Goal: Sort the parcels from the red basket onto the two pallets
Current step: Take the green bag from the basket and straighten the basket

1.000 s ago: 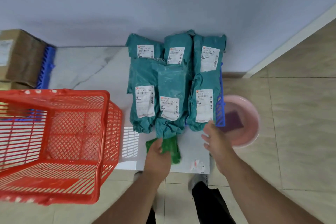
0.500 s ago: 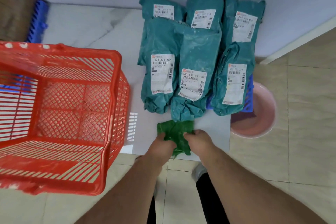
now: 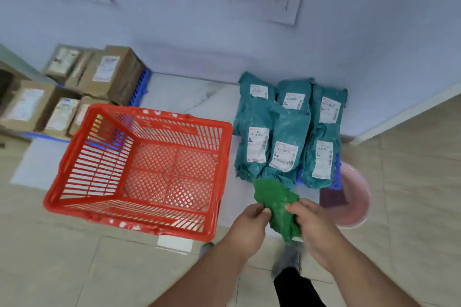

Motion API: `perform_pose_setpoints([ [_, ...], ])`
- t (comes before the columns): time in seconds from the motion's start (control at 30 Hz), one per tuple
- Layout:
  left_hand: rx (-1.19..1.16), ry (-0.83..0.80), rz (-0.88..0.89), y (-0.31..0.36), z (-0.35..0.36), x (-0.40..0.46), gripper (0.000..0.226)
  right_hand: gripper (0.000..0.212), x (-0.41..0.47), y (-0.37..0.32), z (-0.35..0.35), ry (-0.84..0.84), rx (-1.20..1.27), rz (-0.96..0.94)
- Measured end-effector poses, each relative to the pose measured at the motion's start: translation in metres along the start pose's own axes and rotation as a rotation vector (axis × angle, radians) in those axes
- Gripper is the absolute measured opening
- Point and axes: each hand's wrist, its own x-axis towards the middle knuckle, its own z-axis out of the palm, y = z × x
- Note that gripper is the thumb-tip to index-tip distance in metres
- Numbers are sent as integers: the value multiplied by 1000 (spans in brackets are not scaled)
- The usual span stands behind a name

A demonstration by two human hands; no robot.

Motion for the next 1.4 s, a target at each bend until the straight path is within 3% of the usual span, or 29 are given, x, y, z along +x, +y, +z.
perform_pose_setpoints([
  [0.1,-27,-5,67,11,-31,-45,12,27,-54,-32,16,33,80,-95],
  [0.17,-40,12,90,19,-55,-69,48,30,-82,-49,33,20,155,-117],
  [0.23,-47,39,142,30,-81,-89,63,33,-108,-64,53,-5,225,-103],
  [0.43,-184,31,258,46,-140,-114,8,35,-144,-92,98,-123,286,-94],
  [0.5,-209,74,276,47,-147,-119,12,34,-150,-100,106,-146,270,-120],
  [0.57,-263,116,305,47,-151,-125,2,34,-155,-107,110,-162,261,-140],
  [1.07,-170,255,409,60,-136,-168,53,32,-173,-106,92,-354,384,-156],
  [1.4,-157,221,478,69,-205,-145,49,35,-166,-126,155,-322,431,-166],
])
